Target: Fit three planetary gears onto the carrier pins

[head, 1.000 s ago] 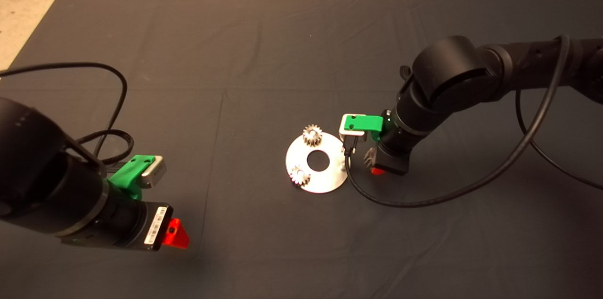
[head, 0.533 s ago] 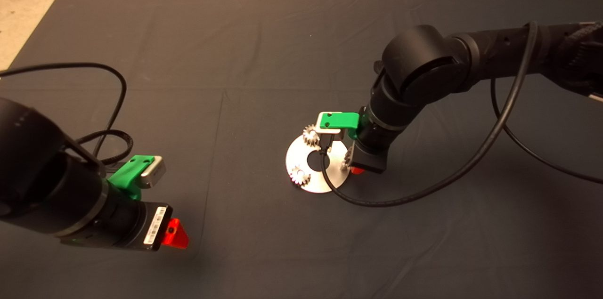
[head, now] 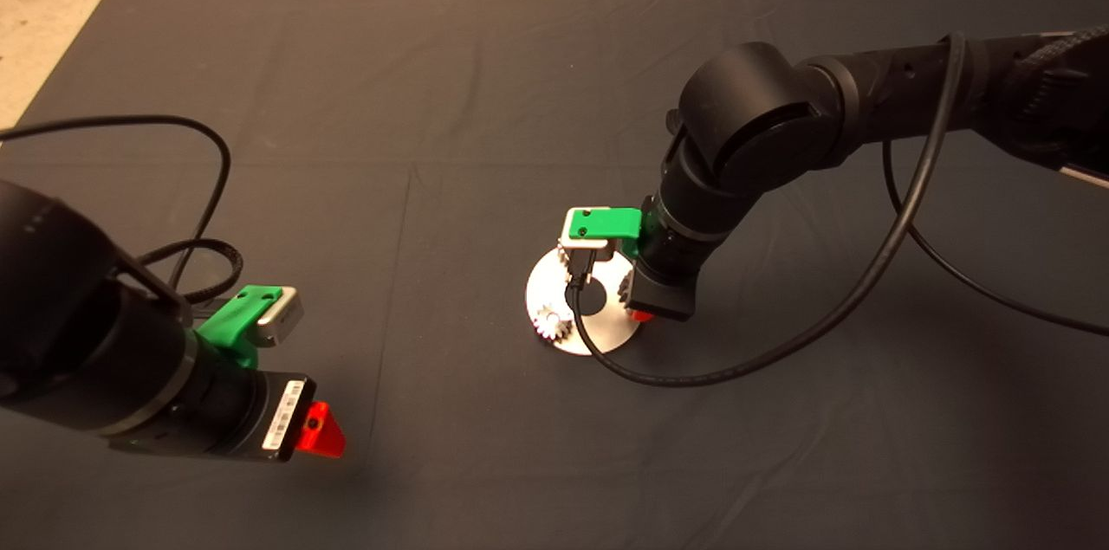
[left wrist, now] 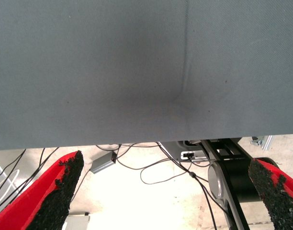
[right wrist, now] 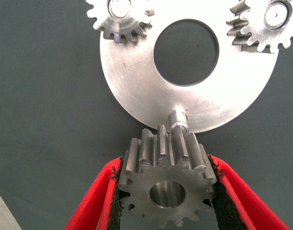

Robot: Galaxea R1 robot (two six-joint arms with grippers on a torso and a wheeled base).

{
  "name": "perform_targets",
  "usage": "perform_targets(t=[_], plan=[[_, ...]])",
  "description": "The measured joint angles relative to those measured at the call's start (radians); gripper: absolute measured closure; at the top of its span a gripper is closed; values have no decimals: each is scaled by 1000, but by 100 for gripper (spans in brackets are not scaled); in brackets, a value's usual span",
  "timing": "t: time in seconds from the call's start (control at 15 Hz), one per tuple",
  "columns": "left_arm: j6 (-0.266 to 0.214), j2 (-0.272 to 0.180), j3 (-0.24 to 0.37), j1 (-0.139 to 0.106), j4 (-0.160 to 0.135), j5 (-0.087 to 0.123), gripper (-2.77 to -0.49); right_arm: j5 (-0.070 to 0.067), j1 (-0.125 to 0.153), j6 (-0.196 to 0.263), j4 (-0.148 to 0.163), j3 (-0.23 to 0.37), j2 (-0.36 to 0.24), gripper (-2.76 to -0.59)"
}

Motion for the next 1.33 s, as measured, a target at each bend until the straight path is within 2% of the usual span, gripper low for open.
perform_targets(t=[0.53, 0.87, 1.33], plan=[[0, -10, 11, 0, 0, 0, -248, 0, -11, -2, -13, -12, -1, -113], [0, -14, 18, 0, -3, 0, -248, 1, -34, -9, -20, -18, -12, -112], [0, -15, 24, 0, -10, 0, -248, 1, -61, -32, -62, -21, -23, -113]])
